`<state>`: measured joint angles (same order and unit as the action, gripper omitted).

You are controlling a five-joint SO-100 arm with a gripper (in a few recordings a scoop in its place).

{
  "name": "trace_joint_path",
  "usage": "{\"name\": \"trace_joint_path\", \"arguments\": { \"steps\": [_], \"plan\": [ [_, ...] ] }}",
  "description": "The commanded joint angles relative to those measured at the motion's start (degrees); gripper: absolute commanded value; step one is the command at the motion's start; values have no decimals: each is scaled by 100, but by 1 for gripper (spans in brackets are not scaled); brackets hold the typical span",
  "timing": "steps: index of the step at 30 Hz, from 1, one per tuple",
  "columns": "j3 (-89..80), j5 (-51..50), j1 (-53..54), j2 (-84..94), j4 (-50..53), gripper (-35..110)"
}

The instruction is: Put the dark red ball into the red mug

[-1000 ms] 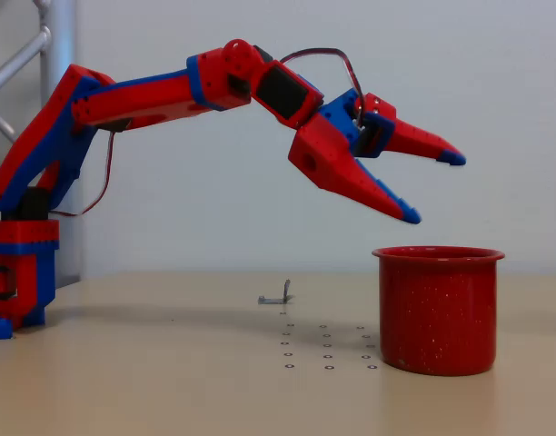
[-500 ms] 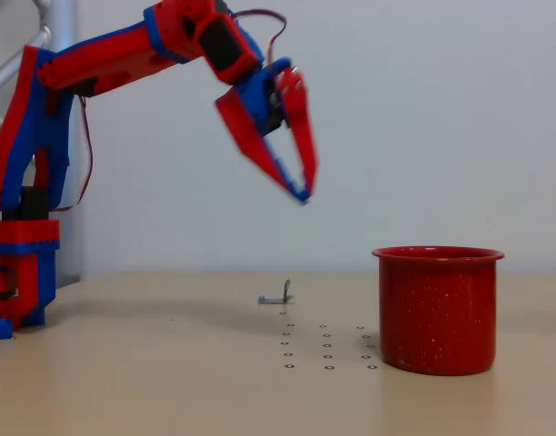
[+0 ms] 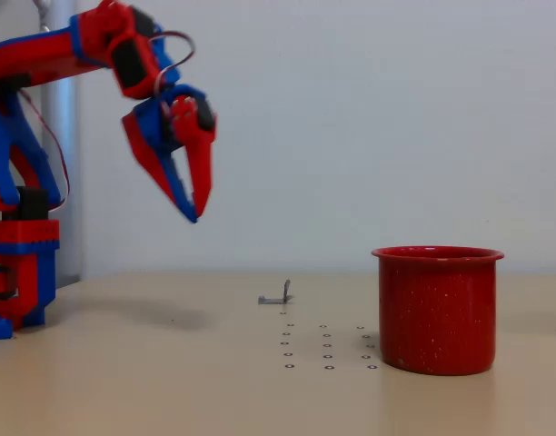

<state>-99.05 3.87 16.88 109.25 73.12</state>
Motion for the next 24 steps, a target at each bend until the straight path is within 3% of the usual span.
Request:
{"name": "trace_joint_path", "arguments": {
  "steps": [1,24],
  "plan": [
    [-439,-123,18,861,-237,-2],
    [-5766,-272,158,5818,-536,-2]
  ]
}}
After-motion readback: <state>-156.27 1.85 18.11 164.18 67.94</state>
